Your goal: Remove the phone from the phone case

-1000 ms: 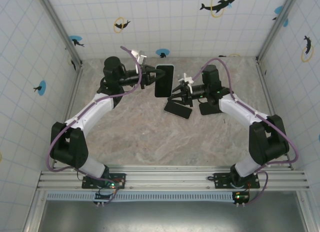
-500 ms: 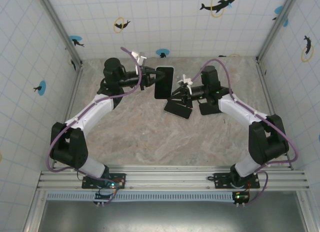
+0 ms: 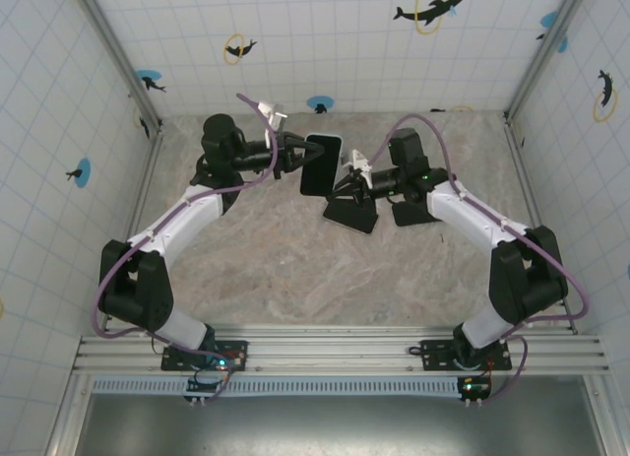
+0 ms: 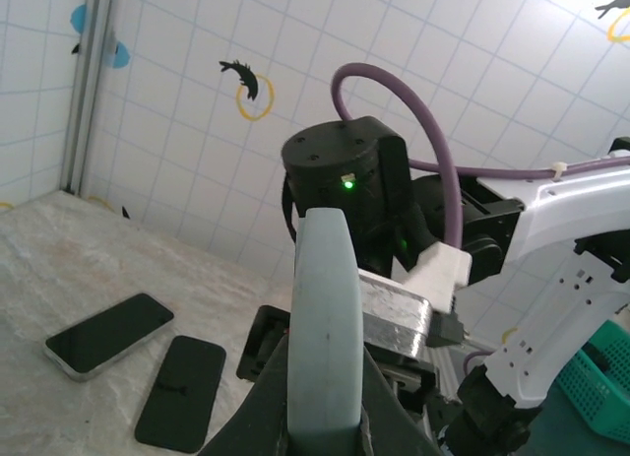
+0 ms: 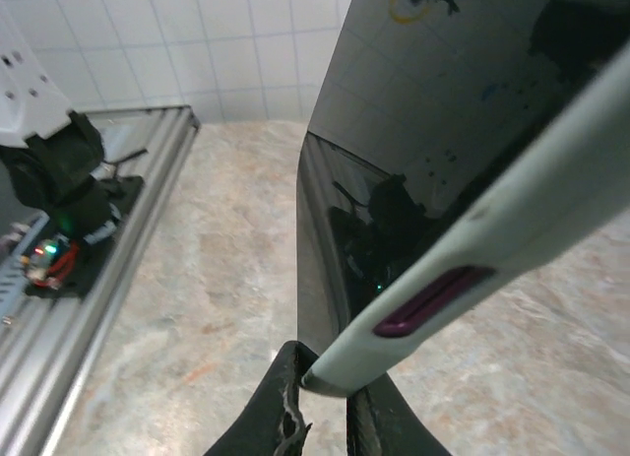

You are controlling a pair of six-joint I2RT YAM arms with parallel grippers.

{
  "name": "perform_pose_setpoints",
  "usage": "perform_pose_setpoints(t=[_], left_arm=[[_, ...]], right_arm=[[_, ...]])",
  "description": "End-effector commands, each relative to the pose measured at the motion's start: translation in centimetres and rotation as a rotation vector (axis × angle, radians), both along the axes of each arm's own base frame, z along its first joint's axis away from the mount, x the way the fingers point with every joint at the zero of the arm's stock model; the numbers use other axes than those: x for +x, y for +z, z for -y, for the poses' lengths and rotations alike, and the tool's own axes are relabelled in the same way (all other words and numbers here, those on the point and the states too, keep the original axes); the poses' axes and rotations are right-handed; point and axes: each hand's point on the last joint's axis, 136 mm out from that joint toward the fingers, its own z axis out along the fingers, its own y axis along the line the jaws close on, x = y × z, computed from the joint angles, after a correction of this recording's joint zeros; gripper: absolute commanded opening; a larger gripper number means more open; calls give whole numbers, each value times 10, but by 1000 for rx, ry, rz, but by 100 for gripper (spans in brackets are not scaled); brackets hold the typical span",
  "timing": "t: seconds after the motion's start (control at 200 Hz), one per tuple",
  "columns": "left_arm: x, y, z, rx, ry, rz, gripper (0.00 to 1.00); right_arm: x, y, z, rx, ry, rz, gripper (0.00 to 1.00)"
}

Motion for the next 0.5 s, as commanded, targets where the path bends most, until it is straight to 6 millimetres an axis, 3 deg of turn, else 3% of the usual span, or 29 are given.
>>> perform_pose_setpoints(t=[0.0, 0.14, 0.37, 0.495], left_arm=[[-8, 16, 4, -28, -2, -35, 0], [-11, 14, 7, -28, -1, -39, 0], [-8, 14, 10, -40, 15, -34, 0], [-2, 13, 10, -45, 46, -41, 0]], right_arm=[[23, 16, 3, -16, -137, 256, 10], [29, 32, 6, 31, -194, 301, 9], [16, 50, 7, 150, -165, 201, 10], [7, 55, 8, 212, -150, 146, 15]])
